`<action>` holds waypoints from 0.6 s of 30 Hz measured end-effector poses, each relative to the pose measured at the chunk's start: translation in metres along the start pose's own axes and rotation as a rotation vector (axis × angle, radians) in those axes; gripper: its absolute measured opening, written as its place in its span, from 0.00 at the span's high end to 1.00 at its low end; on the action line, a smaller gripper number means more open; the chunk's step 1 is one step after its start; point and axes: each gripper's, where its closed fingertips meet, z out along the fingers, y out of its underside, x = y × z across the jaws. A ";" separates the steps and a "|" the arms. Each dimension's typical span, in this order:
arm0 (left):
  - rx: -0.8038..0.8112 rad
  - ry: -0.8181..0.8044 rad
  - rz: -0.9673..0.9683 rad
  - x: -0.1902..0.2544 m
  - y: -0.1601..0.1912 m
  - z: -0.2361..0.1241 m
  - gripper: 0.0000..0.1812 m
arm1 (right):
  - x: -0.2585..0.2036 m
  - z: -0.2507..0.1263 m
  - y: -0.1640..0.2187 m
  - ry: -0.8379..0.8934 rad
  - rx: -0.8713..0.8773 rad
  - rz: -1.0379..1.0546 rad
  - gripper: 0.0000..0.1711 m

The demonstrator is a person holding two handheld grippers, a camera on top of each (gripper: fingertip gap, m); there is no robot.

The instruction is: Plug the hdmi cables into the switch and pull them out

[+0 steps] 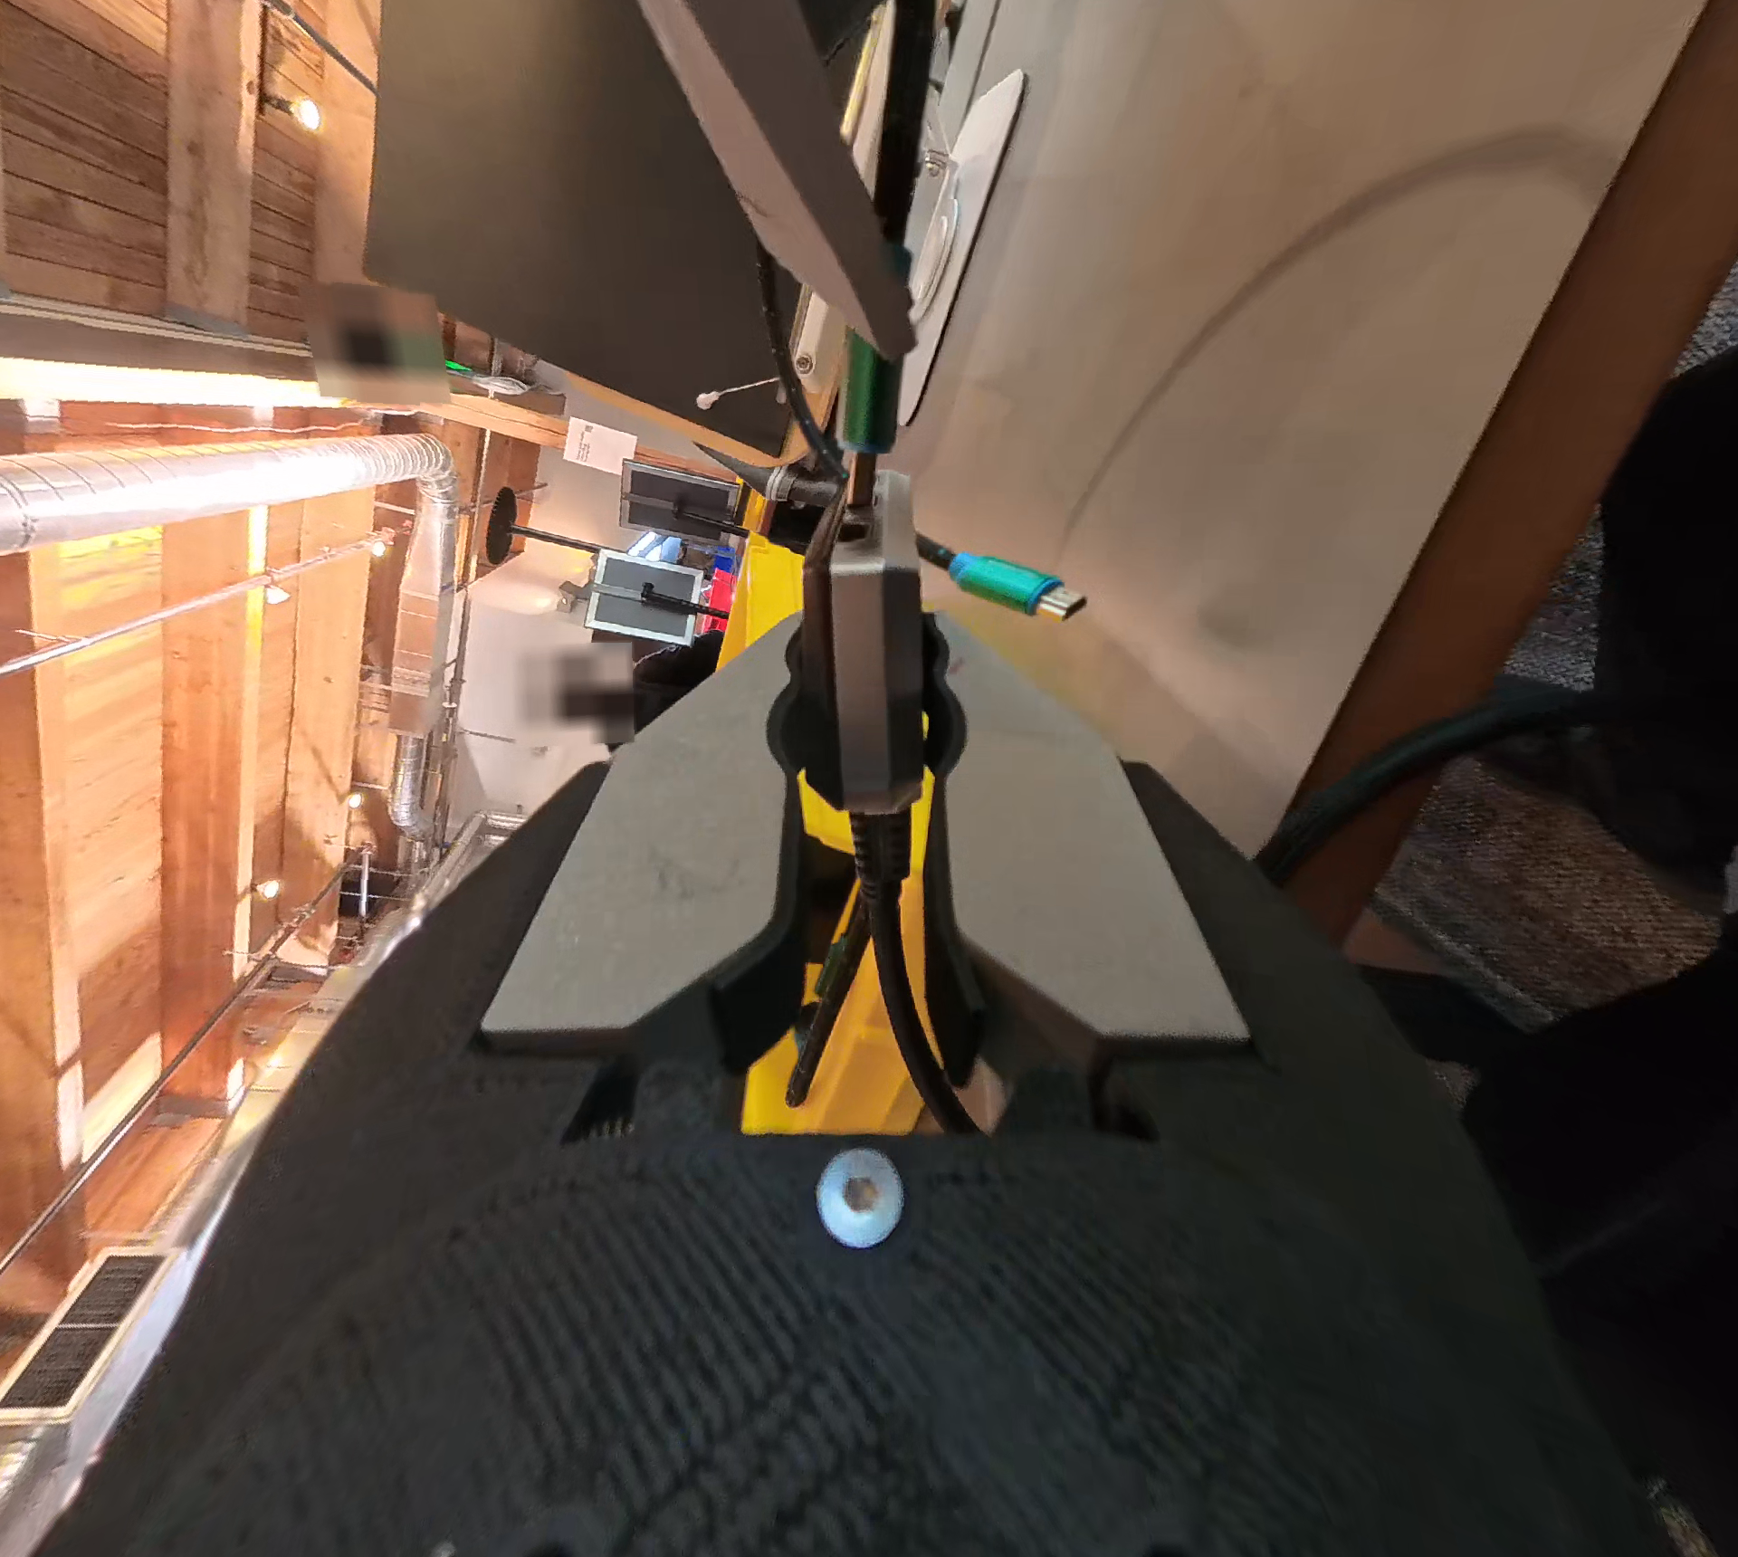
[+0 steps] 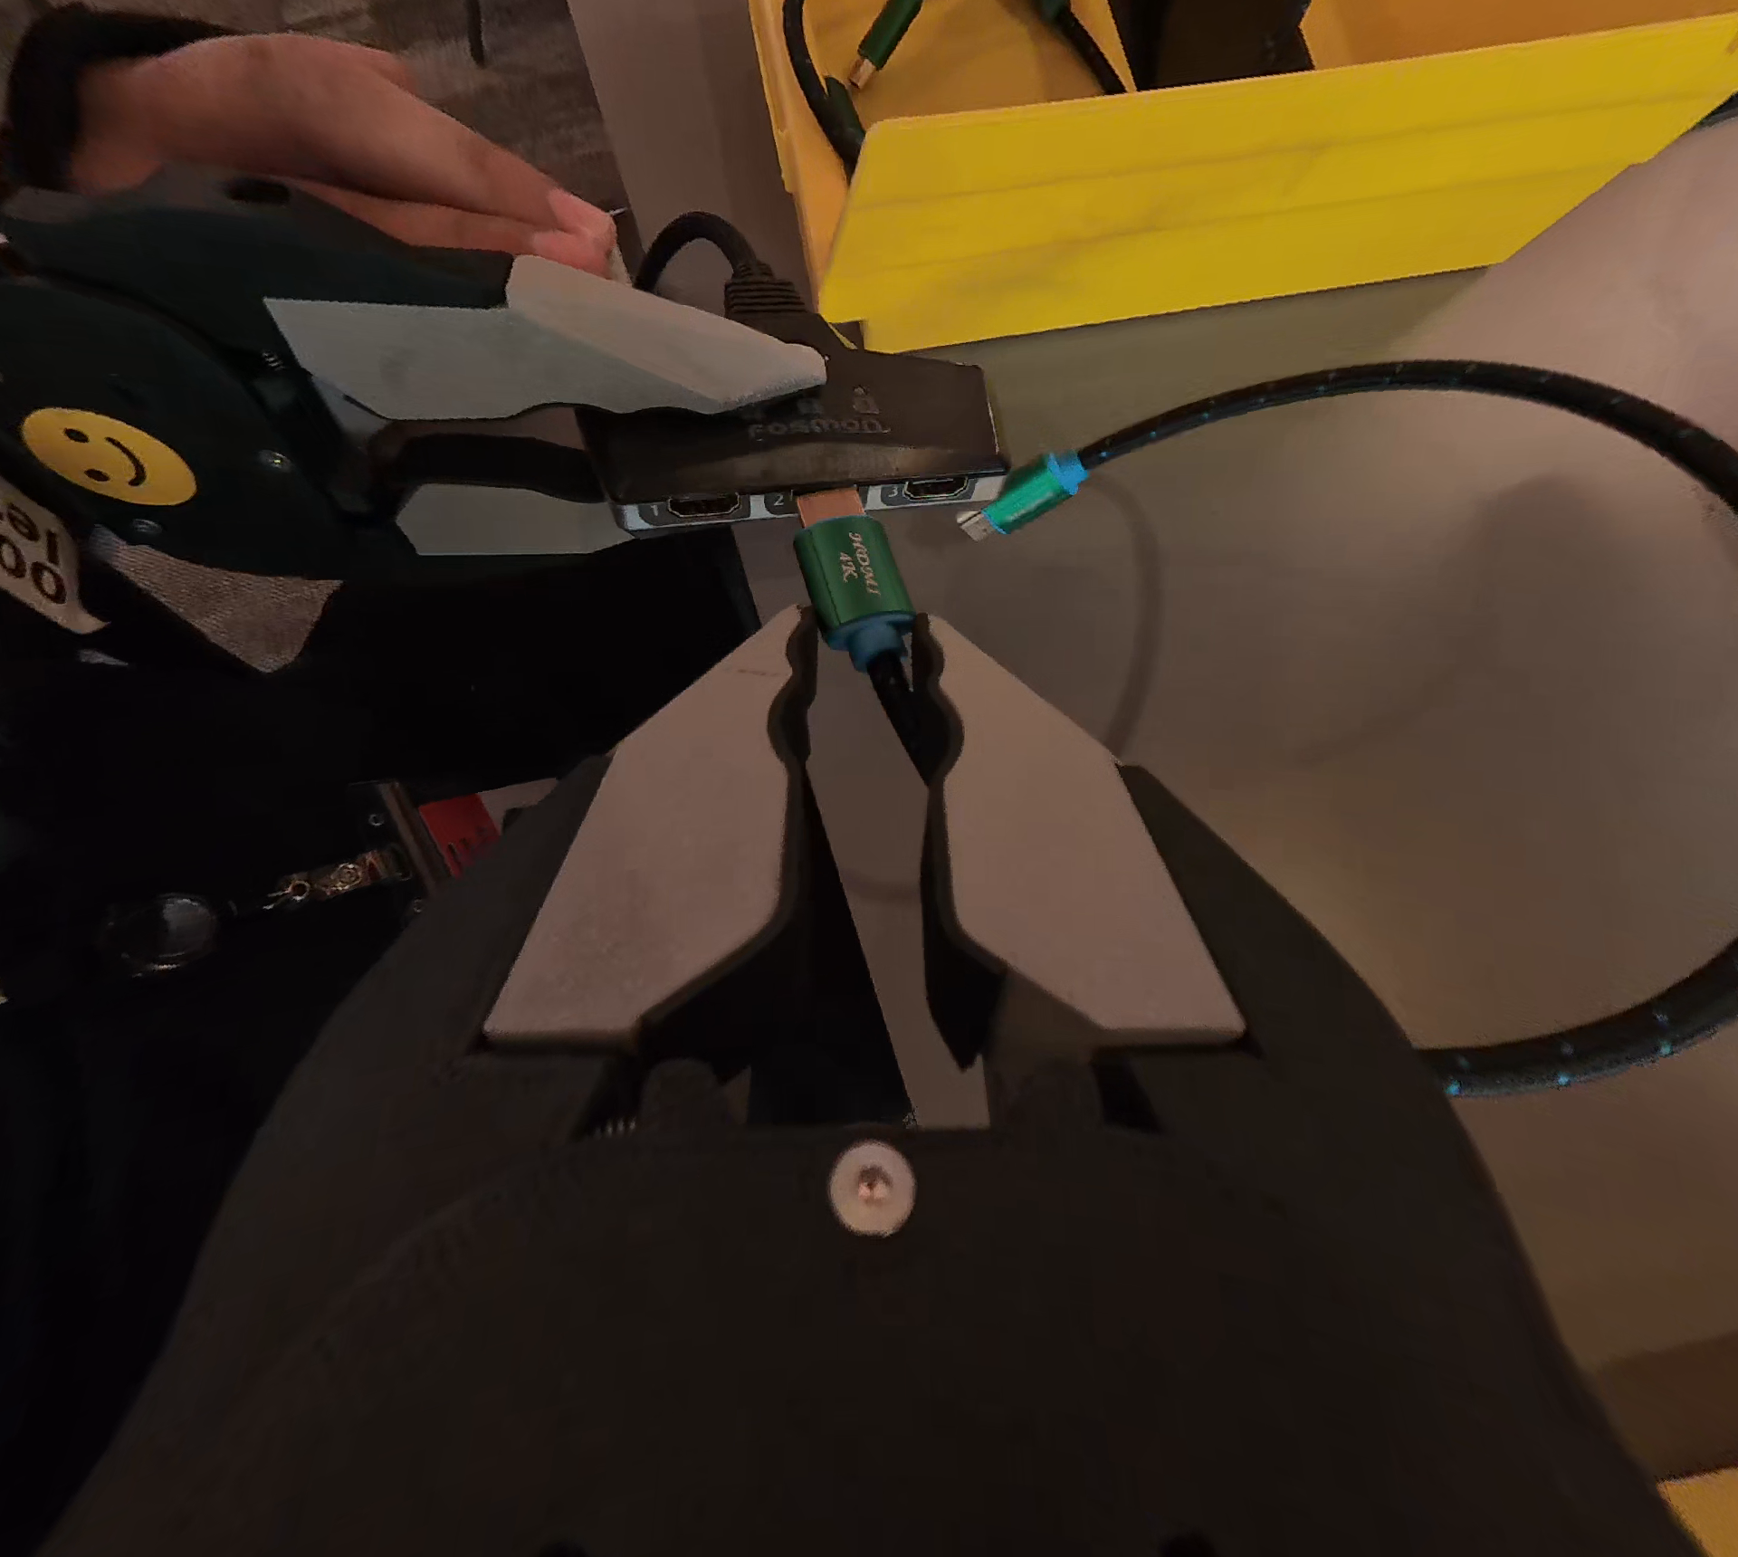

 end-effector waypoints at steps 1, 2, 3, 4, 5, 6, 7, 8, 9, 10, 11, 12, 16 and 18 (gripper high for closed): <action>-0.002 0.000 0.007 0.001 0.000 0.001 0.90 | 0.001 0.001 0.001 0.007 -0.006 0.001 0.90; -0.001 0.000 0.012 0.002 0.000 0.001 0.90 | 0.001 0.001 0.001 0.010 -0.012 0.002 0.90; -0.001 0.000 0.016 0.003 0.001 0.001 0.90 | 0.001 0.002 0.002 0.014 -0.018 0.000 0.90; -0.003 0.002 0.020 0.004 0.001 0.001 0.90 | 0.001 0.002 0.003 0.018 -0.026 -0.002 0.90; -0.003 0.004 0.022 0.005 0.001 0.001 0.90 | 0.001 0.003 0.004 0.021 -0.033 -0.005 0.90; -0.005 0.002 0.026 0.005 0.001 0.002 0.90 | -0.001 0.002 0.004 0.019 -0.035 -0.007 0.90; -0.008 -0.003 0.033 0.005 0.001 0.002 0.90 | -0.002 0.002 0.004 0.013 -0.035 -0.006 0.90; -0.008 -0.006 0.037 0.005 0.000 0.002 0.90 | -0.002 0.001 0.004 0.007 -0.034 -0.001 0.89; -0.009 -0.010 0.040 0.005 0.000 0.002 0.90 | -0.002 0.001 0.004 0.001 -0.033 0.007 0.90; -0.009 -0.014 0.046 0.005 0.000 0.002 0.90 | -0.001 0.002 0.004 -0.010 -0.032 0.021 0.90; -0.010 -0.014 0.051 0.006 0.000 0.002 0.90 | -0.001 0.003 0.005 -0.022 -0.033 0.035 0.90; -0.012 -0.014 0.056 0.007 0.001 0.002 0.90 | -0.001 0.004 0.007 -0.033 -0.034 0.046 0.90; -0.007 -0.014 0.059 0.009 0.000 0.003 0.90 | -0.001 0.004 0.009 -0.039 -0.018 0.056 0.90; -0.003 -0.014 0.059 0.009 -0.001 0.003 0.90 | -0.001 0.004 0.009 -0.042 -0.013 0.063 0.90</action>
